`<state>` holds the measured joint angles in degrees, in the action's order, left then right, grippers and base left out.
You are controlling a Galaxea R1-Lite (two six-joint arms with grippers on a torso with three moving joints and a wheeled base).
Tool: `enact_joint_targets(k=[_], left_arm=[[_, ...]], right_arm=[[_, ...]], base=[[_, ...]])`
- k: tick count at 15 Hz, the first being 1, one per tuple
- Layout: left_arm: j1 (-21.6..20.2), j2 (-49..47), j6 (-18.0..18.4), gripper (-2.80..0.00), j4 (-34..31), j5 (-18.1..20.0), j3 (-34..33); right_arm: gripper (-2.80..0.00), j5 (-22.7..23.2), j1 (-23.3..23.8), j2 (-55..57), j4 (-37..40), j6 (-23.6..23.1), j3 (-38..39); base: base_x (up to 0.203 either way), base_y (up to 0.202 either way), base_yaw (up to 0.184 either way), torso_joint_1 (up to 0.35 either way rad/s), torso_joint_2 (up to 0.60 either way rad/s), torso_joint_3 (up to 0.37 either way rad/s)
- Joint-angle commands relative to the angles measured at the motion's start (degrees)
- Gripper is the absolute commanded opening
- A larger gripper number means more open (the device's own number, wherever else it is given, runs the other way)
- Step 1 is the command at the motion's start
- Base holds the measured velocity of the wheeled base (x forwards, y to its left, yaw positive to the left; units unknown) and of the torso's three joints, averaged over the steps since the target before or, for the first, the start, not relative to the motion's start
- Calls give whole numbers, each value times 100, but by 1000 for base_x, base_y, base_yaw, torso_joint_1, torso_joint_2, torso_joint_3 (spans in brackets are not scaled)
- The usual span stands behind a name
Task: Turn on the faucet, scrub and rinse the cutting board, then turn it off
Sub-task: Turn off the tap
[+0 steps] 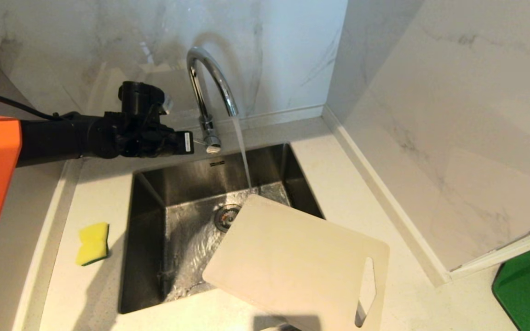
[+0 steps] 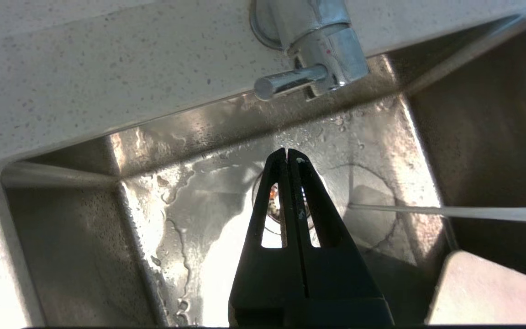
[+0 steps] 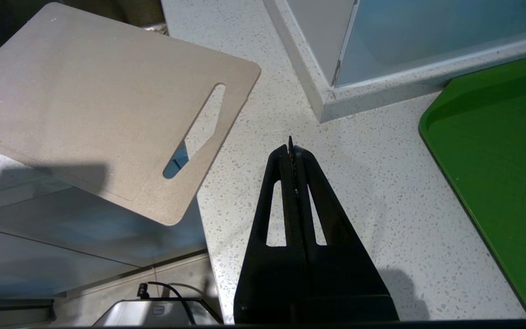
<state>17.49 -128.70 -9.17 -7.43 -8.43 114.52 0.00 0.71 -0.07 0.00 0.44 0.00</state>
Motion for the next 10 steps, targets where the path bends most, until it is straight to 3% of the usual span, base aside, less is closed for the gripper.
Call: enact_joint_targets(k=[1,10], left_arm=[[0,-50,-6,-280,14,-71,0],[-9,-292,20,-280,486,-80,9]], right_arm=[[-280,0,0,2,0,0,0],[-280,0,0,5,0,0,0]], base=[[0,0,0,0,0,0],[0,0,0,0,0,0]])
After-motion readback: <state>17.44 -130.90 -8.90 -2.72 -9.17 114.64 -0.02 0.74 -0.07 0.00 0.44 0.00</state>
